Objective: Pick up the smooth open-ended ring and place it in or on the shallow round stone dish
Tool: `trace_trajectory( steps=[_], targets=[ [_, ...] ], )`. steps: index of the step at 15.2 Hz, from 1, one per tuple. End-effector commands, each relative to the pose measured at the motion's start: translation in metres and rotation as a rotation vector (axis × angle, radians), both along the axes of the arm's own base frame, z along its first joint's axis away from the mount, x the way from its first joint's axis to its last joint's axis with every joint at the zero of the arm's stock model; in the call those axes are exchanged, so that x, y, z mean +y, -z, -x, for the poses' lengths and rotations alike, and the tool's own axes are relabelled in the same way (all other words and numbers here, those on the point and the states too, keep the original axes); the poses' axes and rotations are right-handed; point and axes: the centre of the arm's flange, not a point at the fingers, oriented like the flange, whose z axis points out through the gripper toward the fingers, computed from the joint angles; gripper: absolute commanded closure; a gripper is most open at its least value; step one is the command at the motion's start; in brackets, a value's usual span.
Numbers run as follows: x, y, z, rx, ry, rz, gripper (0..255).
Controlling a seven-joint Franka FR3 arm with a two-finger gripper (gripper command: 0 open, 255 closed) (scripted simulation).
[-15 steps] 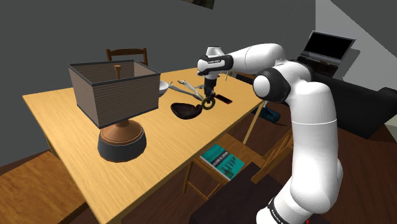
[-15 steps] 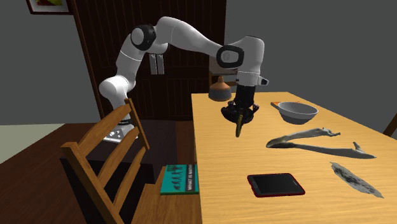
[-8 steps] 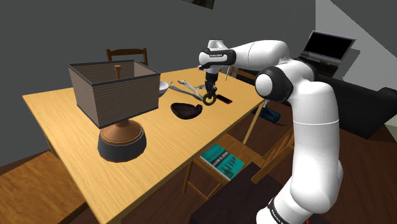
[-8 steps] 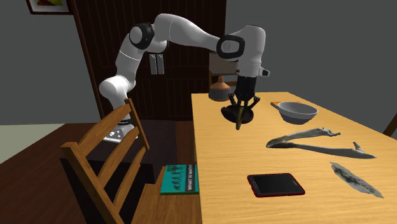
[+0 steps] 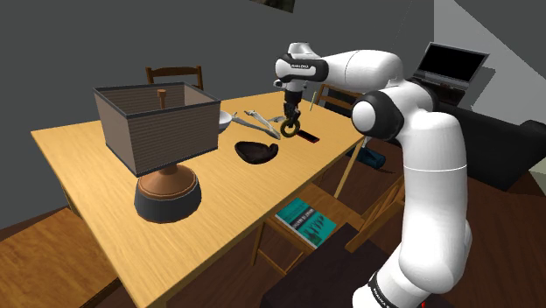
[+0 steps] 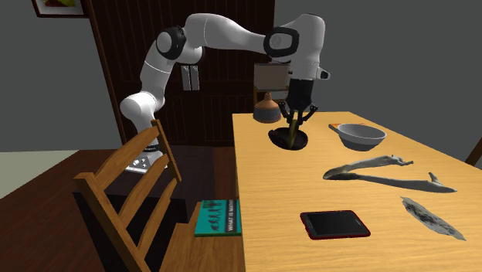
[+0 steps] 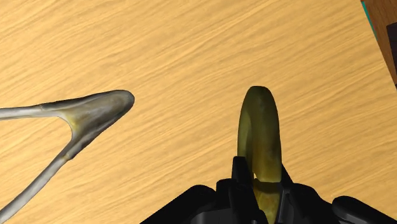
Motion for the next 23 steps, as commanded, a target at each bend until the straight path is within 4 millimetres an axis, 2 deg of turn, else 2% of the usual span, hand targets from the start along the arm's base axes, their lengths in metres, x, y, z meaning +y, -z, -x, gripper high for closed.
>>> trace_trajectory(
  steps=[1, 15, 23],
  targets=[
    [0.000, -0.011, 0.000, 0.001, 0.000, 0.000, 255],
    [0.000, -0.081, 0.000, 0.001, 0.000, 0.000, 255],
    [0.104, -0.094, -0.007, 0.001, 0.000, 0.000, 255]
  ],
)
